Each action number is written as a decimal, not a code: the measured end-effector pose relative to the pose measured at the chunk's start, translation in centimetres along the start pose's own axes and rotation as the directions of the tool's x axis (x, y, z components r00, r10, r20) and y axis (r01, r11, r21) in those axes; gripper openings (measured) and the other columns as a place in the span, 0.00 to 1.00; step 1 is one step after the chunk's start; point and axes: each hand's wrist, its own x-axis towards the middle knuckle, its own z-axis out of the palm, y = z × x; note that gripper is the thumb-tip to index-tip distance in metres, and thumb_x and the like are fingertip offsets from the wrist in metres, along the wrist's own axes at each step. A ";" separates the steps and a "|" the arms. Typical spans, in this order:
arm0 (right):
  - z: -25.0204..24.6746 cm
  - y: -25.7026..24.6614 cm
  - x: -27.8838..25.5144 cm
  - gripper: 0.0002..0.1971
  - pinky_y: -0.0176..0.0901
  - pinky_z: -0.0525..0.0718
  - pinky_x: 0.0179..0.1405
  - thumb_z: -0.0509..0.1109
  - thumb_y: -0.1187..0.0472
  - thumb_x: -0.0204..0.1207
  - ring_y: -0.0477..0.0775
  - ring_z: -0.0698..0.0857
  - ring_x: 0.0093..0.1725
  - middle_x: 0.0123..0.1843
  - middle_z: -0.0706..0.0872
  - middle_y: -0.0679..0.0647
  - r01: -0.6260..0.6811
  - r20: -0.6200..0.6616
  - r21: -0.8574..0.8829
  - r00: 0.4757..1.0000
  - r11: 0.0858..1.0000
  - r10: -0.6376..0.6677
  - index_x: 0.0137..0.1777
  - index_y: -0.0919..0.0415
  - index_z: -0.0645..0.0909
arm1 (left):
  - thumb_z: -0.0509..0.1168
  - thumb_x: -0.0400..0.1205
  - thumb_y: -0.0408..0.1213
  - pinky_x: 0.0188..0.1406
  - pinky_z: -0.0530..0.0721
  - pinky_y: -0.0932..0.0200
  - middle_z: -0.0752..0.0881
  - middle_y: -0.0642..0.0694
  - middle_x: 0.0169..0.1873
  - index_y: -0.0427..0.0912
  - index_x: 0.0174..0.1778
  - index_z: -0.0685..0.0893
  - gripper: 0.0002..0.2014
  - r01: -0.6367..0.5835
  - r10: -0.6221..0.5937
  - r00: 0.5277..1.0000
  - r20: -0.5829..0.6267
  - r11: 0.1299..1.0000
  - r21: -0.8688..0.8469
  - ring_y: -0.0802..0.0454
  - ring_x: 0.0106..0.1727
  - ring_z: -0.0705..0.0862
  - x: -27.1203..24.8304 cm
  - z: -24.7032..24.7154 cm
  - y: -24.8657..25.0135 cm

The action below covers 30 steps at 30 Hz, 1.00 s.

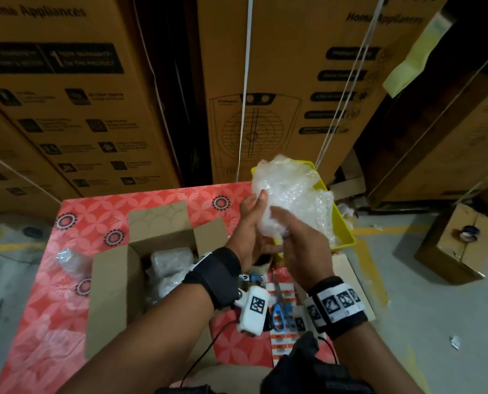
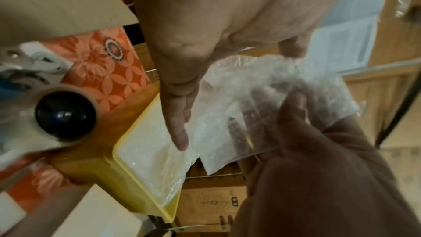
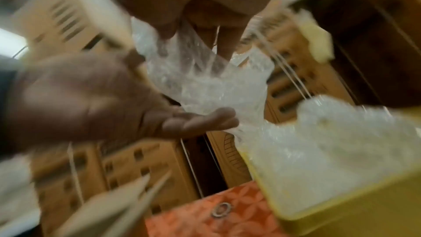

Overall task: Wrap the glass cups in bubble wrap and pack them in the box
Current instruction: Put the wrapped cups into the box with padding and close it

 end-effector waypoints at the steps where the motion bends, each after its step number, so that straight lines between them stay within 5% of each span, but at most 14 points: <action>1: 0.3 -0.7 -0.1 0.24 0.59 0.91 0.64 0.62 0.63 0.78 0.58 0.89 0.66 0.72 0.89 0.54 0.095 0.089 -0.098 0.992 0.991 -0.086 0.73 0.49 0.82 | 0.77 0.68 0.74 0.71 0.84 0.28 0.86 0.32 0.74 0.49 0.82 0.77 0.50 0.036 -0.034 0.999 0.022 0.998 -0.059 0.31 0.69 0.87 -0.1 -0.2 0.3; 3: 0.9 -1.4 -0.2 0.24 0.63 0.77 0.82 0.60 0.66 0.77 0.61 0.85 0.71 0.73 0.87 0.61 0.227 0.225 -0.124 0.955 0.966 -0.195 0.72 0.57 0.82 | 0.82 0.67 0.69 0.73 0.83 0.34 0.88 0.31 0.69 0.38 0.74 0.84 0.47 0.074 -0.070 0.997 0.035 0.992 -0.104 0.32 0.64 0.87 -0.2 -1.1 0.7; 4: 1.0 -1.5 -0.2 0.23 0.64 0.69 0.87 0.62 0.66 0.78 0.62 0.85 0.72 0.73 0.87 0.62 0.251 0.280 -0.087 0.935 0.964 -0.218 0.72 0.59 0.81 | 0.87 0.65 0.62 0.64 0.87 0.40 0.89 0.32 0.62 0.36 0.71 0.84 0.46 0.080 -0.079 0.997 0.022 0.992 -0.092 0.34 0.58 0.89 -0.2 -1.6 0.8; 6: 0.7 -1.3 -0.4 0.22 0.65 0.60 0.90 0.68 0.63 0.79 0.60 0.86 0.71 0.73 0.86 0.59 0.262 0.339 0.037 0.905 0.964 -0.258 0.74 0.59 0.80 | 0.91 0.62 0.48 0.51 0.90 0.45 0.88 0.31 0.54 0.36 0.70 0.81 0.44 0.108 -0.110 0.993 -0.041 0.993 -0.058 0.36 0.48 0.91 -0.2 -2.9 0.8; 7: 0.4 -1.3 -0.7 0.23 0.63 0.58 0.91 0.70 0.61 0.78 0.57 0.86 0.73 0.73 0.87 0.56 0.231 0.331 0.122 0.907 0.965 -0.259 0.75 0.59 0.81 | 0.88 0.65 0.43 0.53 0.90 0.44 0.89 0.30 0.55 0.33 0.68 0.82 0.38 0.125 -0.129 0.990 -0.057 0.990 -0.071 0.35 0.49 0.91 -0.3 -3.3 1.0; 10: -0.8 -1.7 -1.1 0.18 0.67 0.73 0.83 0.69 0.63 0.81 0.56 0.89 0.71 0.68 0.91 0.55 0.085 0.006 0.408 0.995 0.909 -0.095 0.69 0.62 0.87 | 0.70 0.82 0.34 0.73 0.85 0.34 0.89 0.29 0.67 0.30 0.72 0.85 0.22 0.121 -0.133 0.988 -0.074 0.981 -0.152 0.30 0.65 0.89 -1.1 -4.4 1.4; 13: -0.7 -2.0 -0.2 0.17 0.69 0.86 0.68 0.77 0.53 0.82 0.59 0.88 0.68 0.67 0.89 0.55 -0.151 -0.281 0.556 0.891 0.817 0.356 0.67 0.57 0.81 | 0.60 0.88 0.28 0.66 0.90 0.36 0.88 0.32 0.71 0.34 0.78 0.81 0.21 0.074 -0.083 0.996 -0.039 0.979 -0.192 0.33 0.69 0.89 -2.4 -5.0 2.1; 16: -0.1 -3.1 1.9 0.42 0.56 0.79 0.72 0.86 0.37 0.69 0.56 0.80 0.73 0.74 0.76 0.51 -0.548 0.030 0.555 0.765 0.626 0.643 0.74 0.47 0.63 | 0.58 0.86 0.23 0.67 0.90 0.40 0.88 0.33 0.71 0.34 0.79 0.80 0.24 0.039 -0.041 0.999 -0.013 0.988 -0.151 0.35 0.68 0.90 -4.1 -5.9 2.7; 18: 1.0 -3.6 3.1 0.51 0.55 0.78 0.72 0.89 0.37 0.63 0.57 0.81 0.70 0.72 0.77 0.51 -0.683 0.323 0.554 0.703 0.476 0.634 0.77 0.44 0.58 | 0.58 0.85 0.20 0.71 0.87 0.36 0.87 0.32 0.72 0.34 0.80 0.79 0.26 0.025 -0.027 1.000 -0.015 0.992 -0.120 0.33 0.70 0.88 -5.4 -6.8 3.0; 20: 2.5 -3.6 3.9 0.50 0.66 0.83 0.73 0.92 0.39 0.60 0.61 0.87 0.68 0.70 0.85 0.55 -0.727 0.490 0.616 0.654 0.302 0.576 0.75 0.40 0.64 | 0.57 0.85 0.19 0.74 0.83 0.33 0.87 0.32 0.73 0.36 0.80 0.79 0.26 0.008 -0.012 0.999 -0.033 0.995 -0.103 0.32 0.73 0.87 -6.5 -7.9 3.2; 21: 3.4 -3.8 4.0 0.44 0.71 0.85 0.71 0.92 0.45 0.62 0.63 0.88 0.68 0.71 0.87 0.57 -0.709 0.502 0.649 0.670 0.274 0.547 0.73 0.40 0.70 | 0.58 0.86 0.20 0.72 0.84 0.34 0.87 0.32 0.72 0.36 0.80 0.79 0.25 0.005 -0.010 0.999 -0.047 0.995 -0.104 0.33 0.72 0.87 -7.2 -8.6 3.4; 25: 6.8 -5.2 3.3 0.22 0.67 0.86 0.72 0.85 0.67 0.74 0.65 0.88 0.70 0.70 0.89 0.59 -0.482 0.276 0.692 0.865 0.537 0.419 0.65 0.59 0.83 | 0.61 0.91 0.35 0.70 0.87 0.36 0.86 0.31 0.73 0.32 0.81 0.79 0.22 -0.072 0.030 0.975 -0.221 0.981 -0.180 0.32 0.72 0.87 -9.9 -12.0 3.5; 28: 8.7 -7.3 2.7 0.25 0.67 0.89 0.66 0.79 0.72 0.78 0.71 0.89 0.66 0.66 0.91 0.63 -0.411 0.248 0.829 0.878 0.379 0.410 0.74 0.66 0.78 | 0.57 0.96 0.41 0.72 0.84 0.27 0.85 0.30 0.74 0.33 0.81 0.78 0.21 -0.164 0.041 0.916 -0.400 0.946 -0.278 0.28 0.73 0.86 -12.0 -15.1 3.0; 30: 9.9 -8.5 2.3 0.24 0.51 0.92 0.63 0.77 0.77 0.78 0.59 0.92 0.64 0.63 0.93 0.59 -0.387 0.220 0.824 0.891 0.413 0.397 0.73 0.66 0.80 | 0.56 0.96 0.39 0.60 0.91 0.29 0.86 0.30 0.72 0.31 0.80 0.78 0.20 -0.225 0.072 0.880 -0.469 0.934 -0.278 0.29 0.68 0.89 -13.5 -16.5 3.0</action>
